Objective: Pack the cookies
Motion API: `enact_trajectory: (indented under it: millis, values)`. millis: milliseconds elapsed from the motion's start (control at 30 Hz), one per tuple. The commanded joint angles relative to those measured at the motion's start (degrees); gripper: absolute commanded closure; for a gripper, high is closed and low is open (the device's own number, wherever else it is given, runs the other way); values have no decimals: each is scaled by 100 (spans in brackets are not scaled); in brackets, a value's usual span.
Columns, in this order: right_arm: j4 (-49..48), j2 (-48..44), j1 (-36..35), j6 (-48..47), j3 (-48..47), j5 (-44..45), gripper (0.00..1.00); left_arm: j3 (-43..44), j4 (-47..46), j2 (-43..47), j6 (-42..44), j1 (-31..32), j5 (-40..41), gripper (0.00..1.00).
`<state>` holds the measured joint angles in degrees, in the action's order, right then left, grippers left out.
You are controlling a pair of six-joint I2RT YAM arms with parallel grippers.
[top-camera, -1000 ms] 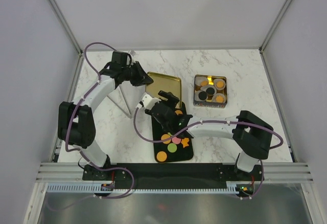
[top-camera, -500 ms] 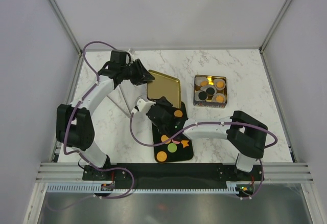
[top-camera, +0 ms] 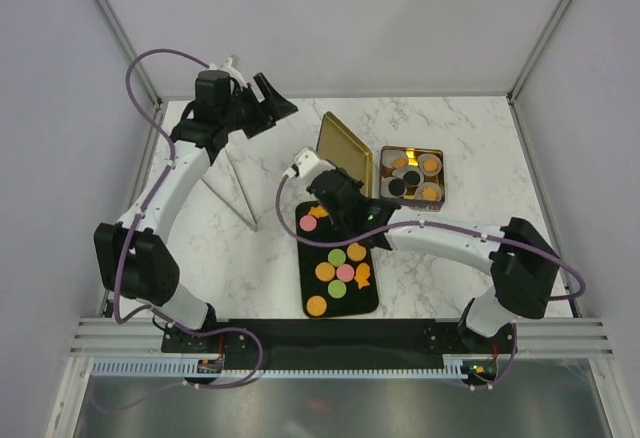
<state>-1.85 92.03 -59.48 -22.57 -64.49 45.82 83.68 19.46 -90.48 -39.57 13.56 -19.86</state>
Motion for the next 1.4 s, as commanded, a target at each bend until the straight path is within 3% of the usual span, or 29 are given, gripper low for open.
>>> enact_trajectory:
  millis: [0,167,300,367,567,600,667,867,967,1067,1367]
  values:
    - [1193,-720,681,1244,-634,-1021,100,219,-443,364,90,-82,728,14]
    - [1661,-1090,2035,2317,-1065,-3673,100,87,-1032,-13,-59,-38,178,14]
    - [1714,-1012,3841,3362,-1242,-6010,100,157,-1392,-593,98,286,-185,14]
    - [1539,-785,4460,3995,-1207,-7516,100,394,-1436,-1065,221,575,-264,14]
    - [162,-81,6244,5585,-339,-9815,100,649,-1866,-1937,108,973,-273,13]
    - [-668,-19,6369,5962,-162,-9968,100,684,-1919,-2104,99,1008,-308,12]
    - [-1385,95,6589,6639,233,-10163,100,685,-2183,-2254,20,1087,-405,11]
    - [-1642,728,6871,6888,488,-10382,100,1001,-2509,-2825,-51,1280,-624,9]
    - [-3027,860,6985,7792,910,-10690,99,1203,-2526,-3081,-86,1316,-677,9]
    - [-3688,834,7099,8390,1184,-10717,99,1247,-2579,-3213,-130,1316,-739,9]
    - [-3843,492,7284,8726,1334,-10568,100,1089,-2571,-3231,-191,1316,-651,9]
